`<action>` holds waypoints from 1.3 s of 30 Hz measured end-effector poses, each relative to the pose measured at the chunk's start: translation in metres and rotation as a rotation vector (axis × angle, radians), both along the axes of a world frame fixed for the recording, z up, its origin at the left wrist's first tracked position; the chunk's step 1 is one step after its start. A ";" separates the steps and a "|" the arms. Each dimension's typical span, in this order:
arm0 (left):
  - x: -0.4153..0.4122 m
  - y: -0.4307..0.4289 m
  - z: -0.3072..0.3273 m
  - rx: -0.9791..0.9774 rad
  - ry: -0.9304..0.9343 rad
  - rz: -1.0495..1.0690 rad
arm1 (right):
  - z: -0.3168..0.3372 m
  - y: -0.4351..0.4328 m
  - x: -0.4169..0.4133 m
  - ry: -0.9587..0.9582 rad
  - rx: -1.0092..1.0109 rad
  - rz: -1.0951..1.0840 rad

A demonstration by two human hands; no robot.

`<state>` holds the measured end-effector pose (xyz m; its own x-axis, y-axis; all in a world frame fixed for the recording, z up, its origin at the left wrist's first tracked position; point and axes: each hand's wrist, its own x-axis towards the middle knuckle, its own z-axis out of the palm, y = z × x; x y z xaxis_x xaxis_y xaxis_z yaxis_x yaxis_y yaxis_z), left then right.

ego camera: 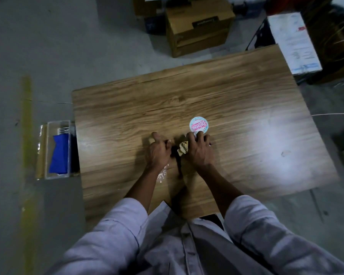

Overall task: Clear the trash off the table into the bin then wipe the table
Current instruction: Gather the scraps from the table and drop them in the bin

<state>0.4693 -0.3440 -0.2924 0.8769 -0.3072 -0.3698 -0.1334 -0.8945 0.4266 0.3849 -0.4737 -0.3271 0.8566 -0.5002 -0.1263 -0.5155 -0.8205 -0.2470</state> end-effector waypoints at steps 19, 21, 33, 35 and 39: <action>-0.010 0.016 0.004 -0.308 0.341 0.562 | 0.014 0.016 0.005 0.043 0.099 0.049; -0.017 0.017 0.014 -0.544 0.507 0.866 | 0.021 0.013 0.002 0.004 0.276 0.001; -0.012 -0.026 0.080 -1.239 0.806 1.037 | 0.127 0.075 0.036 -0.930 1.093 -0.696; -0.012 -0.038 0.094 -1.268 0.813 0.990 | 0.141 0.065 0.037 -0.944 0.984 -0.626; -0.024 -0.054 0.111 -1.378 0.902 0.937 | 0.157 0.050 0.028 -1.006 0.878 -0.588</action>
<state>0.4457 -0.3979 -0.1818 0.6249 -0.3525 -0.6966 0.7673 0.4423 0.4644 0.4133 -0.4235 -0.1696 0.4688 -0.8817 -0.0526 -0.0274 0.0450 -0.9986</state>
